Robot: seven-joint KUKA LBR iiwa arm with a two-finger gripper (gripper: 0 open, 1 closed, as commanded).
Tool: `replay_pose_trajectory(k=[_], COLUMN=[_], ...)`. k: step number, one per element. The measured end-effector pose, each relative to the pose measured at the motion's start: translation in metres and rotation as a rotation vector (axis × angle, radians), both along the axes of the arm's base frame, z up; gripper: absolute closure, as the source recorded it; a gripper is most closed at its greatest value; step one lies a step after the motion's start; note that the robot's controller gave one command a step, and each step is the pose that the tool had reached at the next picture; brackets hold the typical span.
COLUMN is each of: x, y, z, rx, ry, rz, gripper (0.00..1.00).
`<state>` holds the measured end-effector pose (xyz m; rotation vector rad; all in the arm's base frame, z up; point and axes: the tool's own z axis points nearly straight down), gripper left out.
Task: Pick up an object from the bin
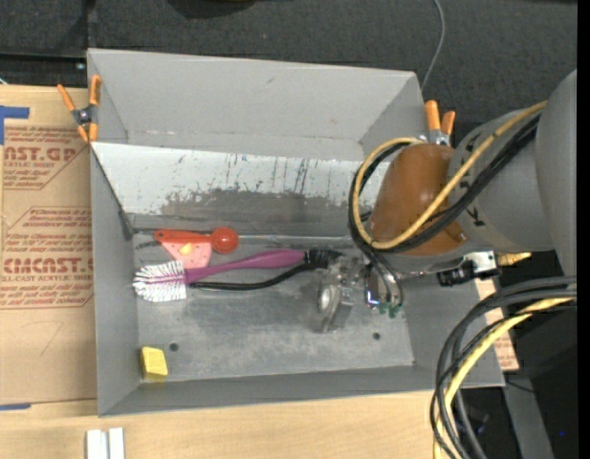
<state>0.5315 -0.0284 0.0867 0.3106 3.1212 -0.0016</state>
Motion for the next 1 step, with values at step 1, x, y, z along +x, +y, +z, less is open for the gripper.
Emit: replay_pose_trajectory(k=[1], x=[0.0188], y=[-0.0084], z=[-0.0116], rx=[0.0], ry=[0.0], rz=[0.226], gripper=[1.0])
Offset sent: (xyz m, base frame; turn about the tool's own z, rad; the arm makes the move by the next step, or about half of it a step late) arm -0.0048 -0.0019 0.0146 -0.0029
